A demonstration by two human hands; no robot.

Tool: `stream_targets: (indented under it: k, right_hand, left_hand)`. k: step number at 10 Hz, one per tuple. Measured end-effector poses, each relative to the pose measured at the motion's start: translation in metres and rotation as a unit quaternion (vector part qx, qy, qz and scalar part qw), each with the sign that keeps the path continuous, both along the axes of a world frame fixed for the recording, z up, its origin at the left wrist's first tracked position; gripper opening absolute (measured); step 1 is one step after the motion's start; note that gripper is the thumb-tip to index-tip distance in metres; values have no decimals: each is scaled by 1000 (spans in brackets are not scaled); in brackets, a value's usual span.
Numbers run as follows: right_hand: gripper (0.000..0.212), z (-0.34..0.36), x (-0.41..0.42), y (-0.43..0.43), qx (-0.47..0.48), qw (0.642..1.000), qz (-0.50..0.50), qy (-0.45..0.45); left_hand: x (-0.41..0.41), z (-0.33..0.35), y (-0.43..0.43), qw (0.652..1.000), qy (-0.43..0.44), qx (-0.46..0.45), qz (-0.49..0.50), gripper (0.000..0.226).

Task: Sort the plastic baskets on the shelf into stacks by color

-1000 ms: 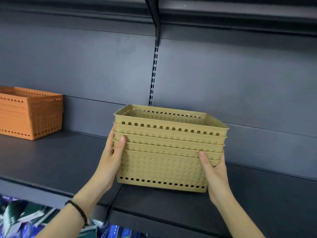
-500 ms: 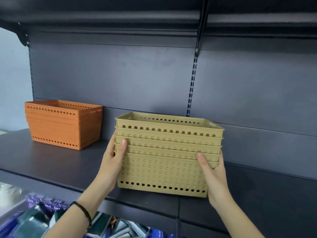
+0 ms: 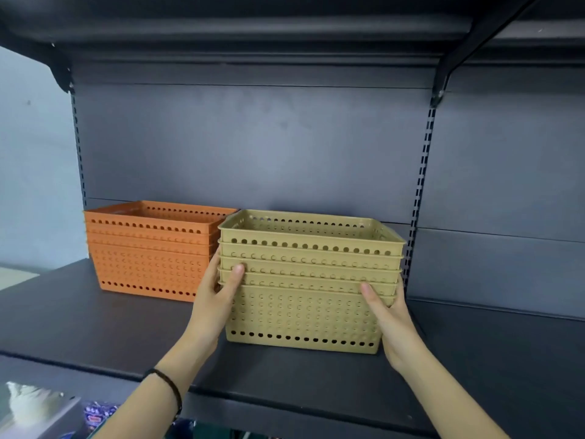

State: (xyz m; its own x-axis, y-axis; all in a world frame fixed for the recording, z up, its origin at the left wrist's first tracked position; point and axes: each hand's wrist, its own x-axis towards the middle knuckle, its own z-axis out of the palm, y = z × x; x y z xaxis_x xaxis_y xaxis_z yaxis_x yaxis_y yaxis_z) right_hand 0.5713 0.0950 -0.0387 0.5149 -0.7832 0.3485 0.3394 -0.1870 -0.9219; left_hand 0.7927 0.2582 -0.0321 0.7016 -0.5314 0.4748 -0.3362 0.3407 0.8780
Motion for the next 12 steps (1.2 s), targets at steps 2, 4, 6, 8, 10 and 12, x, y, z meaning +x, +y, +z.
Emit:
stream_targets:
  k: [2,4,6,8,10,12]
  right_hand:
    - [112,2,27,-2,11,1000,-4,4]
    - [125,6,51,-3,11,1000,-10,24]
    - [128,7,62,-14,13,999,-21,39]
    - [133,12,72,-17,10,997,-54,54]
    - [79,16,72,-1,21,982,-163,98]
    - [88,31,70,24,-2,939,-303,162]
  left_hand:
    - [28,8,-5,987,-4,46,157,70]
    - [53,8,-20,966,24,86,241,74]
    - [64,9,-32,966,49,82,238,65]
    - [67,12,-40,961,71,82,256,60]
    - [57,17,-26,961,103,95,240,46]
    - [51,23,12,982,123,97,106,33]
